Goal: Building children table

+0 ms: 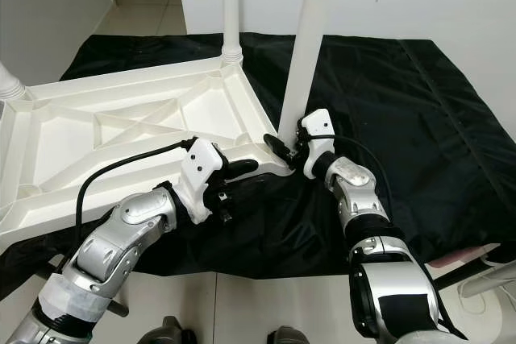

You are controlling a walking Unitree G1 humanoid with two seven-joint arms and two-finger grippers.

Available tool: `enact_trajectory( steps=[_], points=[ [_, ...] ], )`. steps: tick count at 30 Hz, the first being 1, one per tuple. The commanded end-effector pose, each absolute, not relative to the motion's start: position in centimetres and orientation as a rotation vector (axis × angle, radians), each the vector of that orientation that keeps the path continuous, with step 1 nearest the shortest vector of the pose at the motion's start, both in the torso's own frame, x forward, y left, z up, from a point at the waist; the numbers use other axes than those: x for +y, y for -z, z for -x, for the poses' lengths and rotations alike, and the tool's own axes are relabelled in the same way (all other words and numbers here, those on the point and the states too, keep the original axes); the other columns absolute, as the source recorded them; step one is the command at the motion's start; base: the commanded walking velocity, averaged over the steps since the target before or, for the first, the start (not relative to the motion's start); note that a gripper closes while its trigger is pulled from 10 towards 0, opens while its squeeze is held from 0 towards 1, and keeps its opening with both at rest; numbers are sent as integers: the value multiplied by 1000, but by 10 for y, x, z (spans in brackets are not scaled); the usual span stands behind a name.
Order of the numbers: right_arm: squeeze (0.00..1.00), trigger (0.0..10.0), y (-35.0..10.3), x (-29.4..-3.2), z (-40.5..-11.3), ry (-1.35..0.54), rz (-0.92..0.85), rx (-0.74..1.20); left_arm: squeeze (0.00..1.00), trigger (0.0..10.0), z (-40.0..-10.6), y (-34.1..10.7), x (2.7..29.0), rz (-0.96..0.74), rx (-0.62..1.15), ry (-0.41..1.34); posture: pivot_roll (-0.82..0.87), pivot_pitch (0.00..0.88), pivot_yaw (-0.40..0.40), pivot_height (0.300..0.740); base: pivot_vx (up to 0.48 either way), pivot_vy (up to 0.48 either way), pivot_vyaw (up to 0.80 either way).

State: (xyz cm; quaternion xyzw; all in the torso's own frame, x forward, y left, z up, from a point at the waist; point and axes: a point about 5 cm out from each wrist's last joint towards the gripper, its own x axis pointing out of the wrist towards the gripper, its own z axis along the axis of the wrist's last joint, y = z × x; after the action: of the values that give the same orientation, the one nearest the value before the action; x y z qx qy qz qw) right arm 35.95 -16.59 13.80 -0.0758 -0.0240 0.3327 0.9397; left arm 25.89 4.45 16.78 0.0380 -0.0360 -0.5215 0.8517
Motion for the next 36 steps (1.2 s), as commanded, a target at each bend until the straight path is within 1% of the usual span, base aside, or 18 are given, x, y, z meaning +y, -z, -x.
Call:
enact_trajectory(
  steps=[1,4,7,10,11,15,16,18,19,20,21,23,24,25,26,28,35,36],
  points=[
    [0,10000,-135,-166,-358,-685,182,-34,0,10000,-258,-165,44,-98,-68,1128,-12,0,-8,740,0,0,0],
    [0,10000,-129,-171,-359,-569,182,-14,0,10000,-259,-165,44,-91,-72,1113,-14,0,-13,740,0,0,0],
    [0,10000,-126,-173,-359,-522,184,6,0,10000,-259,-165,44,-90,-72,1111,-15,0,-15,740,0,0,0],
    [0,10000,-125,-169,-358,-428,139,-6,0,10000,-260,-165,45,-88,-70,1103,-21,0,-12,740,0,0,0],
    [0,10000,-125,-169,-358,-428,139,-6,0,10000,-260,-165,45,-88,-70,1103,-21,0,-12,740,0,0,0],
    [0,10000,-125,-158,-353,-324,87,-17,0,10000,-260,-165,46,-88,-69,1100,-22,0,-14,740,0,0,0],
    [0,10000,-125,-158,-353,-324,87,-17,0,10000,-260,-165,46,-88,-69,1100,-22,0,-14,740,0,0,0],
    [0,10000,-122,-151,-349,-207,46,-11,0,10000,-260,-166,46,-87,-70,1096,-22,0,-14,740,0,0,0],
    [0,10000,-122,-151,-349,-207,46,-11,0,10000,-260,-166,46,-87,-70,1096,-22,0,-14,740,0,0,0],
    [0,10000,-121,-146,-345,-132,39,-13,0,10000,-260,-166,47,-87,-70,1092,-18,0,-23,740,0,0,0],
    [0,10000,-121,-146,-345,-132,39,-13,0,10000,-260,-166,47,-87,-70,1092,-18,0,-23,740,0,0,0],
    [0,10000,-120,-135,-336,40,-6,-23,0,10000,-261,-166,48,-86,-71,1087,-18,0,-23,740,0,0,0],
    [0,10000,-120,-135,-336,40,-6,-23,0,10000,-261,-166,48,-86,-71,1087,-18,0,-23,740,0,0,0],
    [0,10000,-121,-132,-333,82,-20,-26,0,10000,-261,-166,48,-85,-71,1085,-18,0,-23,740,0,0,0],
    [0,10000,-122,-123,-329,106,-46,-27,0,10000,-261,-166,48,-85,-72,1084,-16,0,-27,740,0,0,0],
    [0,10000,-129,-109,-327,35,-77,-58,0,10000,-261,-166,49,-84,-74,1084,-16,0,-27,740,0,0,0],
    [0,10000,-131,-116,-324,46,-50,-50,0,10000,-263,-167,49,-91,-79,1086,-25,0,-20,740,0,0,0],
    [1000,10000,-132,-117,-324,55,-50,-52,0,10000,-264,-168,50,-91,-80,1082,-26,0,-20,740,0,0,0]
  ],
)
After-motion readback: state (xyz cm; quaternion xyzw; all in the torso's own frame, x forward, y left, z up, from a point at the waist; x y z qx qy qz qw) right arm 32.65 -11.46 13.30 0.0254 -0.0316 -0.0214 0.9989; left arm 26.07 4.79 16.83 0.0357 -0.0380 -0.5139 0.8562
